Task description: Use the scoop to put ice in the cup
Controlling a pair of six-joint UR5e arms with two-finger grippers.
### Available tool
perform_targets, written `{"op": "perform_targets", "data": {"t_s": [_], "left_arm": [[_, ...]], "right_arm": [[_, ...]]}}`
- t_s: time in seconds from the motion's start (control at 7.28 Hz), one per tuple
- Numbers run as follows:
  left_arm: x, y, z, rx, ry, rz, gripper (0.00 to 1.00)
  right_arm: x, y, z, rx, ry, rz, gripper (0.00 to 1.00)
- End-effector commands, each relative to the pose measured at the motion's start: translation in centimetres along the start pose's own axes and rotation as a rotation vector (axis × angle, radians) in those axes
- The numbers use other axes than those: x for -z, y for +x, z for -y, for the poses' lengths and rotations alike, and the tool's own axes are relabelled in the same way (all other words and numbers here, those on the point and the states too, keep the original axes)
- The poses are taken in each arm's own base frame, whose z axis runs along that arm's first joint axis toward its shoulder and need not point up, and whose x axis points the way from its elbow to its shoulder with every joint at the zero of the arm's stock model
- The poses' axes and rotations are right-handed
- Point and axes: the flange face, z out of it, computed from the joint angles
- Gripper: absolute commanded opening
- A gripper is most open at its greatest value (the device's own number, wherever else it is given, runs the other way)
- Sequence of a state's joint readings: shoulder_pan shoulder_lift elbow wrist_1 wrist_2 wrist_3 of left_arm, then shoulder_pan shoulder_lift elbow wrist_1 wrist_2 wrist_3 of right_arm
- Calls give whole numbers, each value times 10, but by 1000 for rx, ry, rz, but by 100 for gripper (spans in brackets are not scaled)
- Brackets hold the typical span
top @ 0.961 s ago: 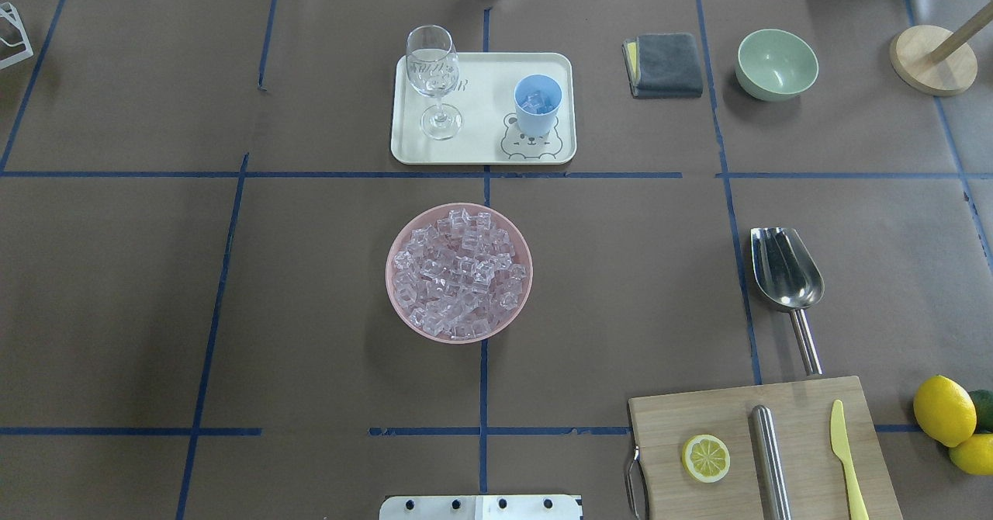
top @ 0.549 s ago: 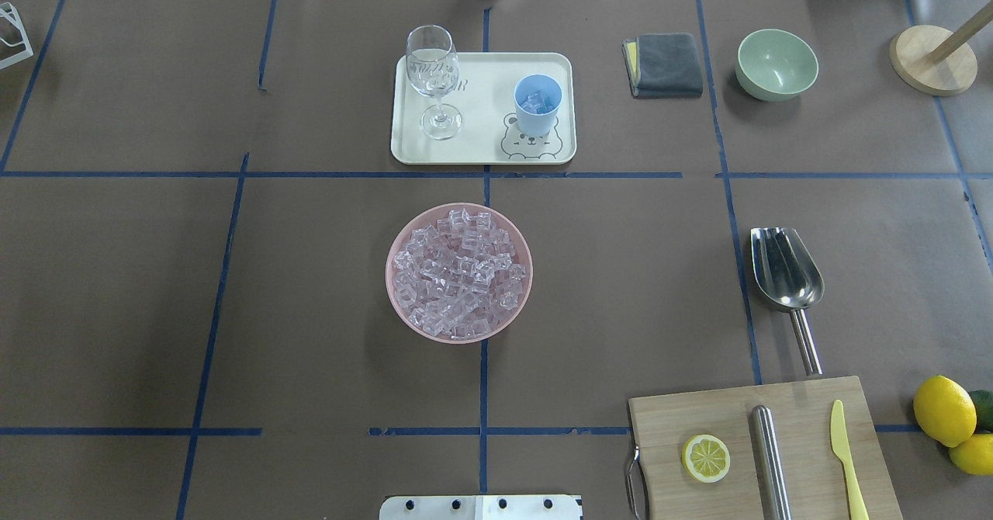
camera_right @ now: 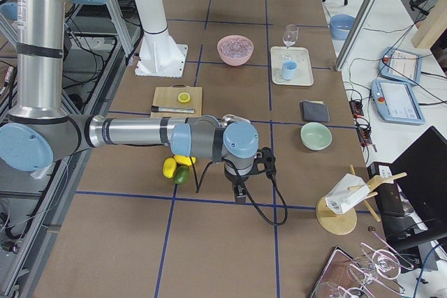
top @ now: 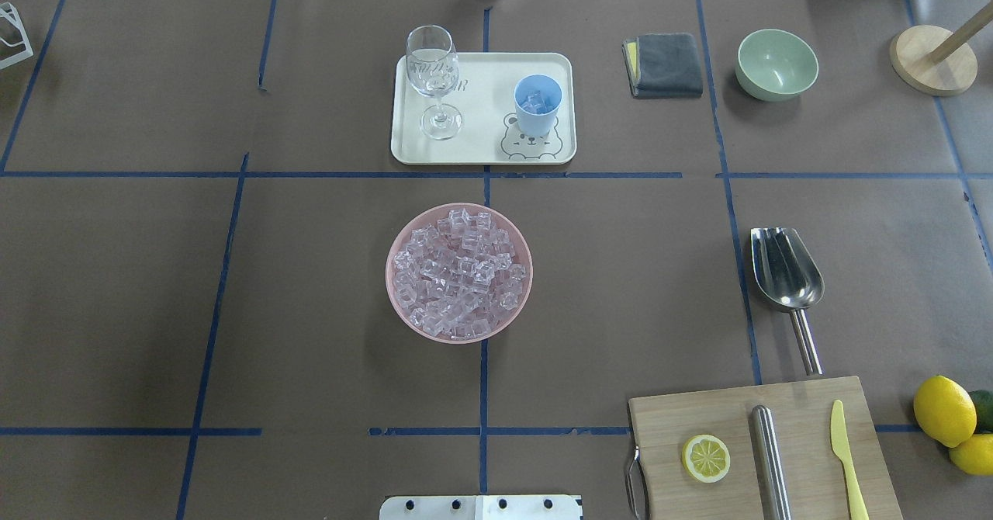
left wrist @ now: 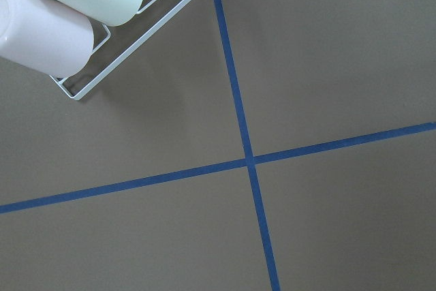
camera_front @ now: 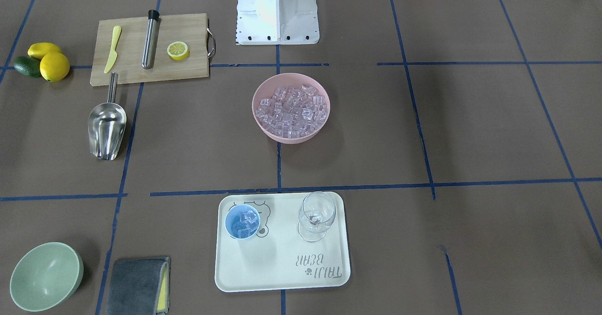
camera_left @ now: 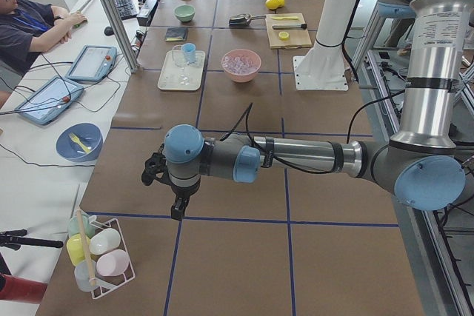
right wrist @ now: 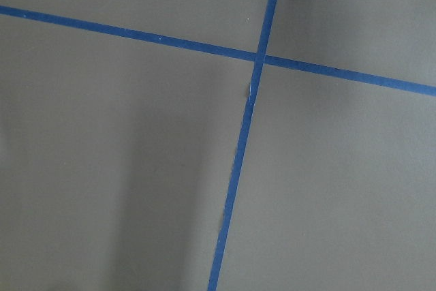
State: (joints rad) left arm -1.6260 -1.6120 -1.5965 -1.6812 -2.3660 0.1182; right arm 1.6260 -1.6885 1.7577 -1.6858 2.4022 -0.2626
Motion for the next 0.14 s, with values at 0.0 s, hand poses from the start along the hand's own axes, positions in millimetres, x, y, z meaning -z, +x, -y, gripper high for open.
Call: {"op": "perform_targets", "data": {"t_s": [0.0], "left_arm": [[0,0,-2,2,-1,0,100]], "right_arm": [[0,-1,0,1,1,0,100]]}}
